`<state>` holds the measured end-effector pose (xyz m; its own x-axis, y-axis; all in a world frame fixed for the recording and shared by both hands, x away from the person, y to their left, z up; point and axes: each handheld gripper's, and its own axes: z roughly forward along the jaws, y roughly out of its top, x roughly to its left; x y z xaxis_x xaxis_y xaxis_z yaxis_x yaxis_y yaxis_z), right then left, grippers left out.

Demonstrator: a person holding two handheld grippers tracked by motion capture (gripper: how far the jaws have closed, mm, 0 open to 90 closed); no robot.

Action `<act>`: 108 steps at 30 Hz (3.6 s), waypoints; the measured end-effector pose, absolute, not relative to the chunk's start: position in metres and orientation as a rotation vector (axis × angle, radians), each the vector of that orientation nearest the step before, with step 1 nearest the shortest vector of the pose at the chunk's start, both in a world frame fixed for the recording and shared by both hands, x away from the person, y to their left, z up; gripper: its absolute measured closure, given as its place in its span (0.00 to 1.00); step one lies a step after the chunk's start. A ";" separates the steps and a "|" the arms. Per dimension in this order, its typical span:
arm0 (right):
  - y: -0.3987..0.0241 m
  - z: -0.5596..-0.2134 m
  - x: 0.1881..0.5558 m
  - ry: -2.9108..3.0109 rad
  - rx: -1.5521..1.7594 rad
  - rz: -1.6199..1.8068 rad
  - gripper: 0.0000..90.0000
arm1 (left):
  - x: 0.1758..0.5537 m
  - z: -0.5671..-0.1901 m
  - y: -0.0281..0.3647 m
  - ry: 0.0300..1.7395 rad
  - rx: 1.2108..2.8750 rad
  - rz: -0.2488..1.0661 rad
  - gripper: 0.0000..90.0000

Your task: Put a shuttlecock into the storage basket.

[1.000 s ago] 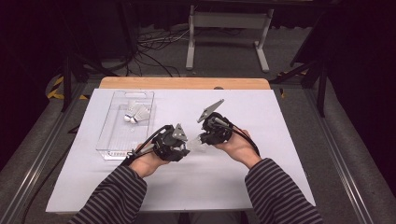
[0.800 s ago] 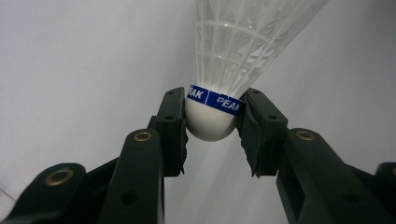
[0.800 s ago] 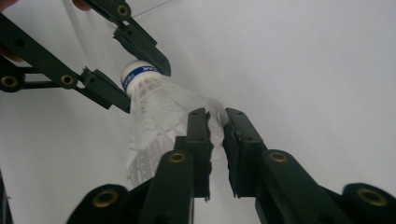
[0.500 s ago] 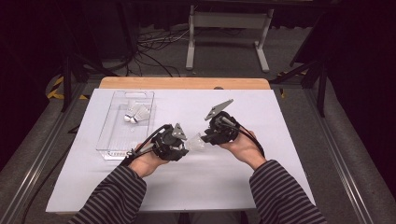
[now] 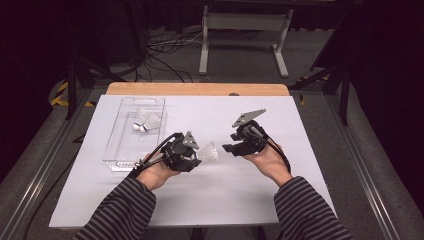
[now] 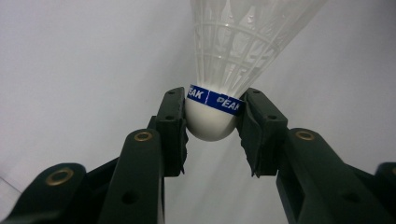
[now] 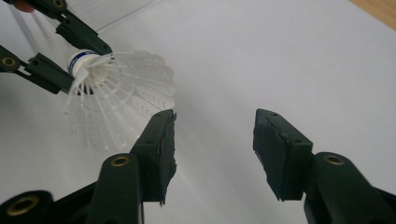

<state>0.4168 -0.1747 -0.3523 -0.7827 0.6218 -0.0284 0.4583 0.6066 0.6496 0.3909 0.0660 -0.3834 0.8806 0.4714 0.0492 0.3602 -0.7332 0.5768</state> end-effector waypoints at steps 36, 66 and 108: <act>-0.228 -0.364 0.382 2.314 1.000 1.021 0.32 | 0.388 -0.378 0.080 0.645 2.451 0.233 0.71; -0.282 -0.392 0.337 2.032 1.117 1.200 0.20 | 0.388 -0.374 0.095 0.688 2.409 0.238 0.71; -0.318 -0.436 0.309 1.869 1.255 1.230 0.15 | 0.393 -0.359 0.148 0.877 2.291 0.250 0.71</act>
<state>0.3093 -0.3175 -0.4363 -0.3986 0.9165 0.0339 0.3939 0.1377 0.9088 0.3932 0.1479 -0.3589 0.7565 0.6517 -0.0546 0.5248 -0.5552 0.6452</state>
